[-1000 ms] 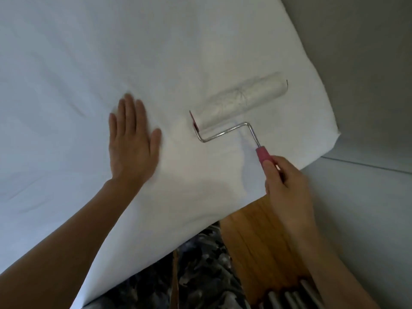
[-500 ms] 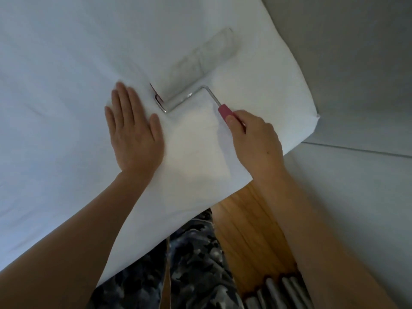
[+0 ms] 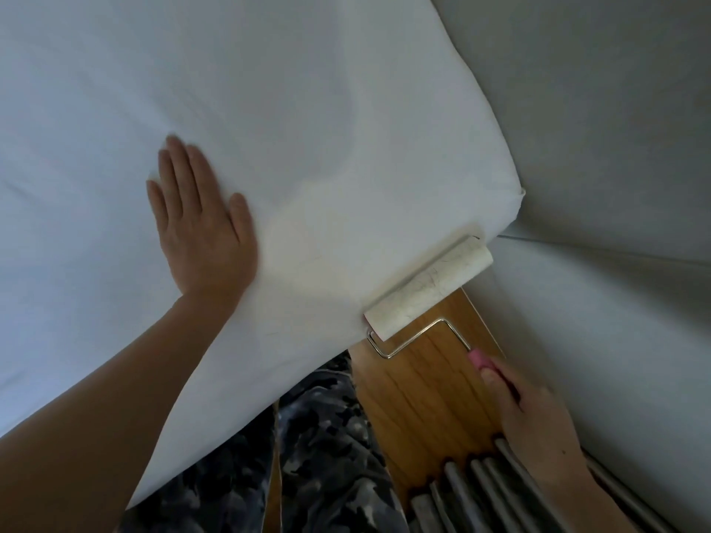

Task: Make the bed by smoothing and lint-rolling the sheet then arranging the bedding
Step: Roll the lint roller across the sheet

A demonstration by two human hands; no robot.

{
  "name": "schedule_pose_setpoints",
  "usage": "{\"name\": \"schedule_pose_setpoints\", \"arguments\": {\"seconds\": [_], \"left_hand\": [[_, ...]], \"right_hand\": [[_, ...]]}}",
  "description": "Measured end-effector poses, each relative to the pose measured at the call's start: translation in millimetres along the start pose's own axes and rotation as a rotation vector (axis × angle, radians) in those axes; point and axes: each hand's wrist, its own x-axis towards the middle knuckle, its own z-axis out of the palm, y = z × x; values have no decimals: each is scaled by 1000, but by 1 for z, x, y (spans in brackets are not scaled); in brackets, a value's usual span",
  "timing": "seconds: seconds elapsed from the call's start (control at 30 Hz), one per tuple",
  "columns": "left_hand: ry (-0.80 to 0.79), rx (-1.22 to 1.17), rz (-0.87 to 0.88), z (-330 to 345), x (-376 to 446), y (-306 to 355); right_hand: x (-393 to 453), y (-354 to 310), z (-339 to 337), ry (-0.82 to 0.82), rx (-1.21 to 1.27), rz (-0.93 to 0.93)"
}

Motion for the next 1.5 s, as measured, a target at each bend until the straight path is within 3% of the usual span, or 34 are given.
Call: {"name": "schedule_pose_setpoints", "arguments": {"seconds": [0.2,0.47,0.6,0.73,0.93,1.1,1.27,1.5], "left_hand": [[-5,-8,-5,0,-1,0],[2,-11,-6,1,-1,0],[10,-1,0,3,-2,-1],[17,-18,7,2,-2,-3],[22,-6,17,2,-2,-4],[41,0,25,5,-3,-6],[5,-10,71,-1,-1,-16],[-60,15,219,-14,-5,-49]], "right_hand": [[29,-32,2,-47,36,-46],[102,-141,16,44,142,-245],[120,-165,17,75,127,-274],[89,-124,13,22,141,-237],[12,-26,11,-23,43,8],[2,-12,13,-17,33,72],[27,-62,8,39,46,-84],[113,-185,15,105,84,-282]]}}
